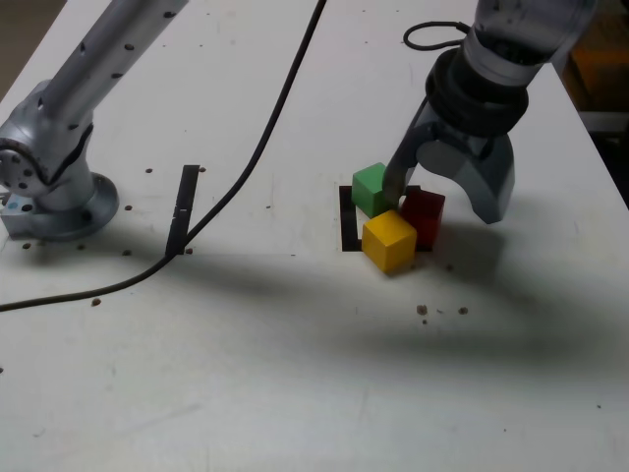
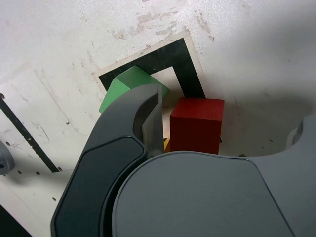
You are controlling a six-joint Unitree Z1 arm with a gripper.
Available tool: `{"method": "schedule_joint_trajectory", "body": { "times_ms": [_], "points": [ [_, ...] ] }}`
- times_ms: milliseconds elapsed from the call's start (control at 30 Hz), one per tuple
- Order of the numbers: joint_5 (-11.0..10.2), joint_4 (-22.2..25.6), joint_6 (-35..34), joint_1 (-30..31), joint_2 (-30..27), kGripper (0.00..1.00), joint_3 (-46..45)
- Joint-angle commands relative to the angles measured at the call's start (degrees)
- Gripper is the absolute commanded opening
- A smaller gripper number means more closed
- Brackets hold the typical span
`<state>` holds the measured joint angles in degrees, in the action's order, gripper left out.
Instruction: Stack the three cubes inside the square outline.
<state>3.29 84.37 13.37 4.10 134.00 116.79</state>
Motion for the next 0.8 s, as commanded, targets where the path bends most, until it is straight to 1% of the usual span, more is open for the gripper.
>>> {"method": "schedule_joint_trajectory", "body": {
  "times_ms": [0, 267, 533, 667, 767],
  "points": [
    [0.11, -0.11, 0.07, -0.14, 0.13, 0.97, -0.11],
    [0.71, -1.31, 0.31, -0.14, 0.69, 0.97, 0.17],
    [0.58, -1.66, 0.42, -0.14, 0.79, 0.96, -0.10],
    [0.73, -1.63, 0.42, -0.13, 0.82, 0.92, -0.21],
    [1.09, -1.49, 0.38, 0.09, 0.84, 0.84, -0.33]
  ]
}}
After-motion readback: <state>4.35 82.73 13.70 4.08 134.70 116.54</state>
